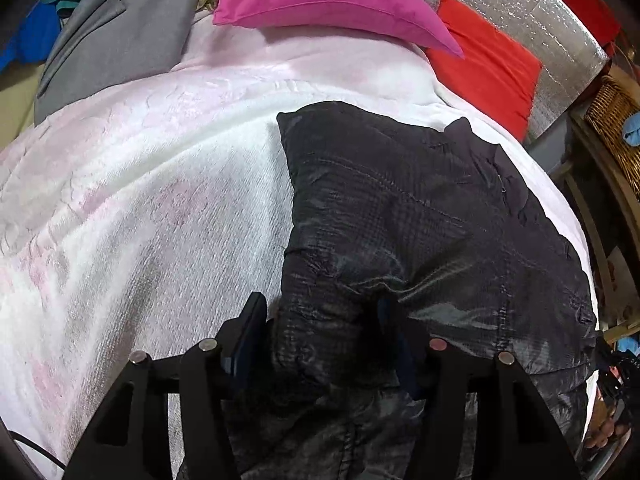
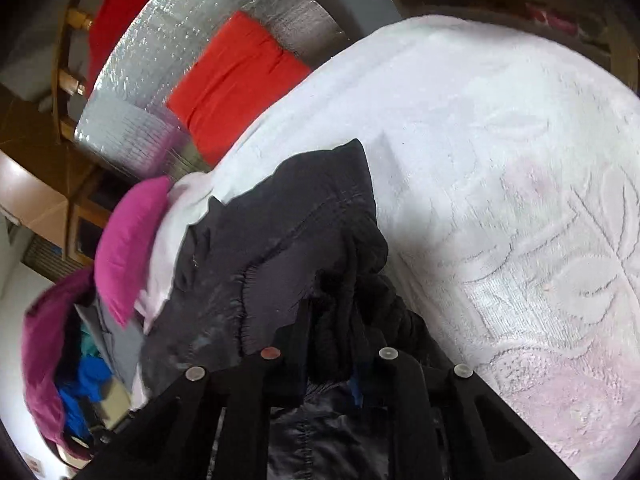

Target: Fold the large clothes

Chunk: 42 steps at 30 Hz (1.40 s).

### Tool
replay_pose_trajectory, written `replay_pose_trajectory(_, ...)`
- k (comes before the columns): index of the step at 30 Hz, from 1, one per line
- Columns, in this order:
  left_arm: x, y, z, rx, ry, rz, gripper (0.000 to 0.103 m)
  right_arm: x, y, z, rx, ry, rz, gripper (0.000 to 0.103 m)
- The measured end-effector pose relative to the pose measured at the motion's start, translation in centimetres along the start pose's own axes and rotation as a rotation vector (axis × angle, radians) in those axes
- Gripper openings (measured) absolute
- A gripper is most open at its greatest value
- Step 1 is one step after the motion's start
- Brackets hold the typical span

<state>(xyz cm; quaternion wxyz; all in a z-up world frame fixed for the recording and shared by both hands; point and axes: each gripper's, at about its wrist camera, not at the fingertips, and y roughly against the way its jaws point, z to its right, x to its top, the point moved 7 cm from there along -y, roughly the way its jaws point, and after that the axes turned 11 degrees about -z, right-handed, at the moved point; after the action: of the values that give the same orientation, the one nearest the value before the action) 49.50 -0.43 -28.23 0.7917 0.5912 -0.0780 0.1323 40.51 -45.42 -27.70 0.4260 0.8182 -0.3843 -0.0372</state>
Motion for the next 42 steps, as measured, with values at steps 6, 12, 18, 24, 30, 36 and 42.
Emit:
replay_pose_trajectory(6,0.0,0.3,-0.3,-0.001,0.004,0.003,0.059,1.9,3.2,1.0,-0.013,-0.005,0.113,0.041)
replay_pose_trajectory(12,-0.1,0.4,-0.1,0.009,-0.004,0.012,0.059,2.6,0.1,1.3,0.022,0.010,0.040,0.073)
replay_pose_trajectory(18,-0.2,0.4,0.2,0.033,-0.016,0.018,0.059,1.8,-3.8,0.3,-0.033,0.051,-0.029,0.066)
replay_pose_trajectory(24,-0.1,0.4,0.7,0.068,-0.041,0.029,0.060,1.2,-2.9,-1.9,-0.119,0.150,0.026,0.039)
replay_pose_trajectory(30,0.1,0.3,1.2,0.099,-0.063,0.041,0.060,1.4,-1.2,-3.4,-0.114,0.201,0.098,0.036)
replay_pose_trajectory(36,0.2,0.3,1.7,0.144,-0.104,0.060,0.060,1.5,-3.6,-0.7,-0.117,0.126,0.010,0.037)
replay_pose_trajectory(42,0.3,0.3,1.9,0.176,-0.131,0.073,0.060,1.7,-2.4,-1.2,-0.067,0.100,0.009,0.062)
